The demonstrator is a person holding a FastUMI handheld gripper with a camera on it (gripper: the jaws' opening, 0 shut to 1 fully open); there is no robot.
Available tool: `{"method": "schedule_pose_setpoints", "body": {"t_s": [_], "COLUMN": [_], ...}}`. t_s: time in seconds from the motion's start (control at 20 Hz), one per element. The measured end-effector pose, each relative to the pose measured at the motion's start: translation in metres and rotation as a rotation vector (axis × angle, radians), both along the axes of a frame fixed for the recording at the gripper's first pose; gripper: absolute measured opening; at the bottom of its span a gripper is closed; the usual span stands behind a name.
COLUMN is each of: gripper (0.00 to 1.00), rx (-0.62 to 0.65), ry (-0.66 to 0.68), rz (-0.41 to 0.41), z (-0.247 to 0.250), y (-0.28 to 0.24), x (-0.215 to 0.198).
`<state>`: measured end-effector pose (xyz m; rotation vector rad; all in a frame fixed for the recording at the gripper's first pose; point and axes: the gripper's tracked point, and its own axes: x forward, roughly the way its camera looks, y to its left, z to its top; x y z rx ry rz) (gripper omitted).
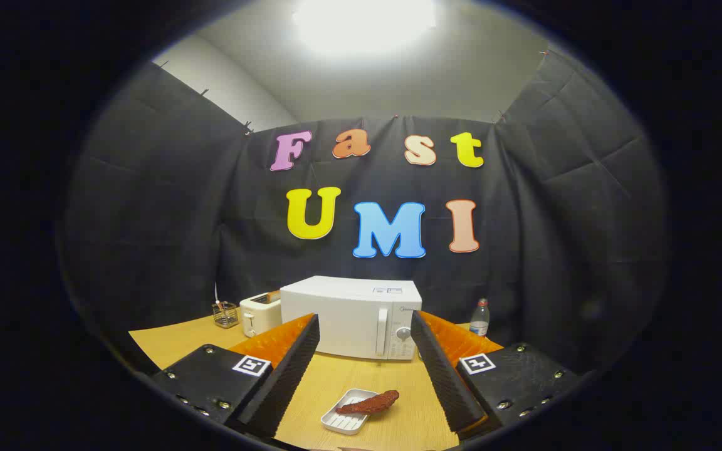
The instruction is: Open the microwave, put the food inside, and close the microwave door.
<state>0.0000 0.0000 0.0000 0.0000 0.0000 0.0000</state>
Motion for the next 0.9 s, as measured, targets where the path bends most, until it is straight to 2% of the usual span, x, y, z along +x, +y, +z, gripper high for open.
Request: {"method": "schedule_pose_setpoints", "body": {"t_s": [0.25,0.9], "gripper": [0.94,0.94], "rx": [-0.036,-0.007], "ry": [0.005,0.01], "rz": [-0.009,0.001], "z": [-0.0017,-0.0023], "y": [0.0018,0.0035], "x": [-0.0013,-0.0003]}}
